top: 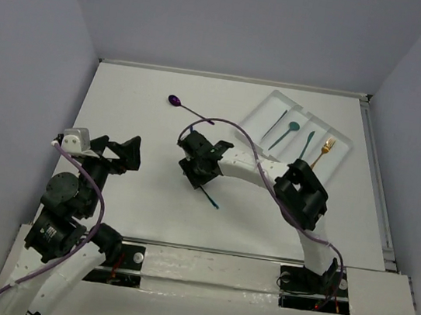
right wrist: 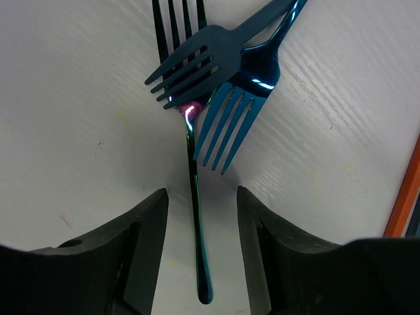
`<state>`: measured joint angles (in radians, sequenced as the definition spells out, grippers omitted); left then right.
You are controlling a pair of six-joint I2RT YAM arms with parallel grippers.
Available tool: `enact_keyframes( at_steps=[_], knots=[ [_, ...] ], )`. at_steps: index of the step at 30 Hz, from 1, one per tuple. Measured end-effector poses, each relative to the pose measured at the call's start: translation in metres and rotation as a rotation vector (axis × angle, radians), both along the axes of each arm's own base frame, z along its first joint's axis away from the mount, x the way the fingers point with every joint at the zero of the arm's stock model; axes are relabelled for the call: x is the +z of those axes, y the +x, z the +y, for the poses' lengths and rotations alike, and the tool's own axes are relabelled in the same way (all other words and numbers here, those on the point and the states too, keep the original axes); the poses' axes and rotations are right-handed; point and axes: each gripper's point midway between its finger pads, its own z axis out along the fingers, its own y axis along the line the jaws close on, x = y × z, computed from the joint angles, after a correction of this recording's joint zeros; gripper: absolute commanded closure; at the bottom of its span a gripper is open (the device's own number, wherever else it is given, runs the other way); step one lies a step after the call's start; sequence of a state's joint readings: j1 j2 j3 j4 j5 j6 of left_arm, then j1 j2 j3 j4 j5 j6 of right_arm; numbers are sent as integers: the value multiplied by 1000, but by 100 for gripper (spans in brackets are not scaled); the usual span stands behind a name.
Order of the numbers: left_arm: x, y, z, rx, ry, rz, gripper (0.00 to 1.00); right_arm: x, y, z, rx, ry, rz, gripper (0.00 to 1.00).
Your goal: Sort the eating utensils into containers
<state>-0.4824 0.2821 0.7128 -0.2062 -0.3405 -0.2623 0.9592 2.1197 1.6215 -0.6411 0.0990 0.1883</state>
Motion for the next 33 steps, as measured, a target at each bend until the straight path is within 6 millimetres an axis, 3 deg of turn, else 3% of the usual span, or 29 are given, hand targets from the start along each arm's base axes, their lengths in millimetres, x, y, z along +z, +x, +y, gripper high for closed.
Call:
enact_keyframes(
  at_steps=[5, 10, 12, 17, 20, 25, 30, 33],
  knots=[
    [0, 0, 0, 0, 0, 0, 1, 8, 8, 1, -21, 9, -42, 45],
    [0, 0, 0, 0, 0, 0, 1, 36, 25, 12, -38, 76, -95, 51],
    [0, 0, 0, 0, 0, 0, 1, 50, 38, 21, -47, 122, -128, 55],
    [0, 0, 0, 0, 0, 0, 1, 91, 100, 50, -96, 247, -258, 57],
    [0, 0, 0, 0, 0, 0, 1, 86, 130, 60, -120, 268, -297, 59],
    [0, 0, 0, -1, 0, 0, 1, 42, 160, 59, -139, 213, -289, 61],
    [0, 0, -1, -3, 1, 1, 1, 14, 161, 52, -136, 152, -265, 62],
    [0, 0, -1, -3, 1, 2, 1, 14, 161, 51, -139, 148, -265, 65]
  ],
)
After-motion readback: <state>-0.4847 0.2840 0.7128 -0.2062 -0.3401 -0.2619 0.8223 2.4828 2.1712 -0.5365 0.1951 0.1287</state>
